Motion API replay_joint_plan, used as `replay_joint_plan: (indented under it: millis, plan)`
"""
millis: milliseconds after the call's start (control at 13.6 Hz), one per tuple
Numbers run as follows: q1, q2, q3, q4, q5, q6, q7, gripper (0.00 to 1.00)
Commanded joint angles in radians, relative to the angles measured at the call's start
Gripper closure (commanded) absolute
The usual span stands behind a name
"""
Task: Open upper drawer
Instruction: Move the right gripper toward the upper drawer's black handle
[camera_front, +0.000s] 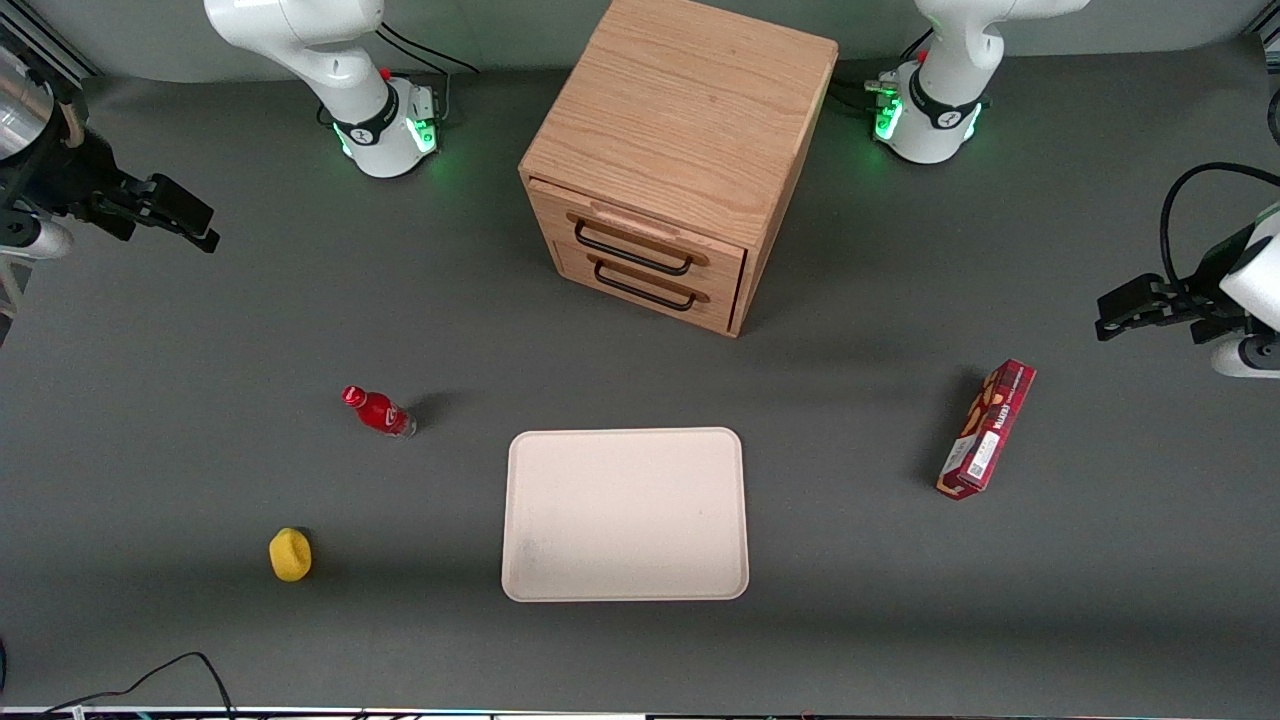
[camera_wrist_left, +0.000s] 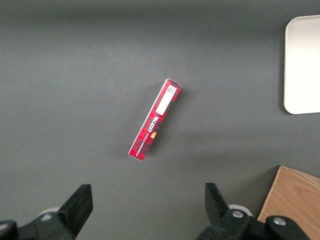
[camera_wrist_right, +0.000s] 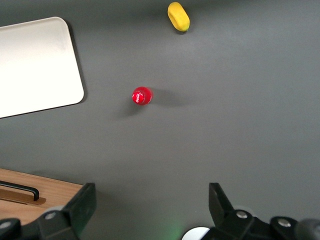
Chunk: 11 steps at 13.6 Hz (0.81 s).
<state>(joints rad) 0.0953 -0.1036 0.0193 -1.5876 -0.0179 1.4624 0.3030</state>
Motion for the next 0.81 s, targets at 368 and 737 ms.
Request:
replay_joint_plan:
  millis: [368,737]
  plan:
    - [-0.002,0.008,0.005,0.015,0.026,-0.03,-0.022,0.0]
    - [0.0,0.018,0.155,0.066,0.125,-0.123,-0.102,0.0]
